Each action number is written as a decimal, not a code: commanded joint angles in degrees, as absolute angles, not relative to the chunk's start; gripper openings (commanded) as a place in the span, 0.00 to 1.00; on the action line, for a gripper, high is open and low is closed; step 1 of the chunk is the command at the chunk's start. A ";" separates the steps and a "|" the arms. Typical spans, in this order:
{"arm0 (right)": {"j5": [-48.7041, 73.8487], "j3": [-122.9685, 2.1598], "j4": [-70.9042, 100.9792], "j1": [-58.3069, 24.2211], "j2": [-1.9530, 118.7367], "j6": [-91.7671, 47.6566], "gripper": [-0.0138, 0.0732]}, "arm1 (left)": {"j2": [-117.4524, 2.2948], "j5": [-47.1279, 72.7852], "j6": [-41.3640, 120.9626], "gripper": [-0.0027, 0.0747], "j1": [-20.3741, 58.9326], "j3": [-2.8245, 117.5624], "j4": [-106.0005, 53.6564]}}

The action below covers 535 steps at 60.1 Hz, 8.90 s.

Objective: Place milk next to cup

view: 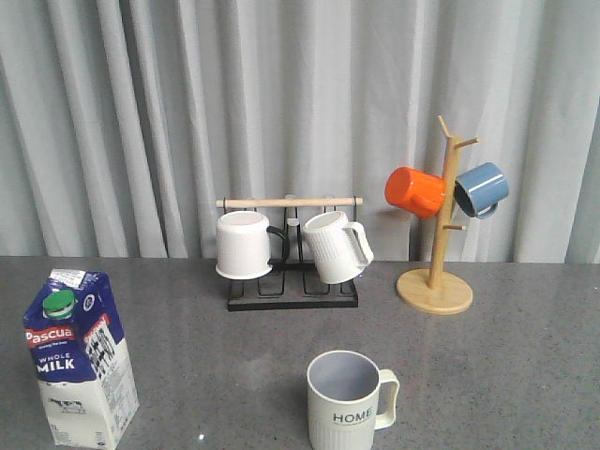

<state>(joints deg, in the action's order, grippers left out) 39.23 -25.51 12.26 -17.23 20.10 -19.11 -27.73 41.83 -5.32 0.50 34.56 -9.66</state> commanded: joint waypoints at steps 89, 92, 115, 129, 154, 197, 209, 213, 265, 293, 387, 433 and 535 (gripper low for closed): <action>33.93 -21.24 7.72 -17.35 8.96 -11.50 0.15 | -93.28 70.38 4.65 0.80 0.60 104.29 -9.89; 33.93 -21.24 7.72 -17.35 8.96 -11.45 0.15 | -94.36 69.77 4.71 0.80 0.60 104.29 -10.00; 33.93 -21.24 7.72 -17.35 8.96 -11.45 0.15 | -100.72 69.28 4.71 0.78 0.60 104.29 -9.96; 33.93 -21.24 7.72 -17.35 8.96 -11.45 0.15 | -101.61 69.45 4.71 0.59 0.60 104.29 -9.96; 33.93 -21.24 7.72 -17.35 8.96 -11.45 0.15 | -97.23 64.69 4.77 0.16 0.60 104.41 -18.64; 33.88 -21.24 7.72 -17.35 8.96 -11.44 0.15 | -101.81 66.57 6.47 0.10 14.69 118.61 -22.86; 33.88 -21.24 7.72 -17.35 8.96 -11.44 0.15 | -104.91 71.57 4.44 0.10 18.25 118.61 -17.93; 33.88 -21.24 7.72 -17.35 8.96 -11.44 0.15 | -105.94 71.57 4.49 0.10 19.34 118.61 -17.78; 33.88 -21.24 7.72 -17.35 8.96 -11.44 0.15 | -109.99 71.57 4.51 0.53 21.94 118.61 -15.45; 33.89 -21.24 7.67 -17.35 8.96 -11.44 0.15 | -109.20 71.57 2.95 0.91 21.94 118.61 -16.40; 32.01 -21.24 -14.80 -17.29 9.22 8.99 0.15 | -29.79 48.49 1.49 0.03 21.94 55.64 -8.88; 32.19 -21.24 -14.80 -17.29 9.22 8.99 0.15 | -26.47 -1.50 1.50 0.03 17.00 24.90 0.00; 32.59 -21.24 -14.85 -17.29 9.12 8.99 0.15 | 0.82 0.91 -0.94 0.03 -1.37 -2.60 -4.39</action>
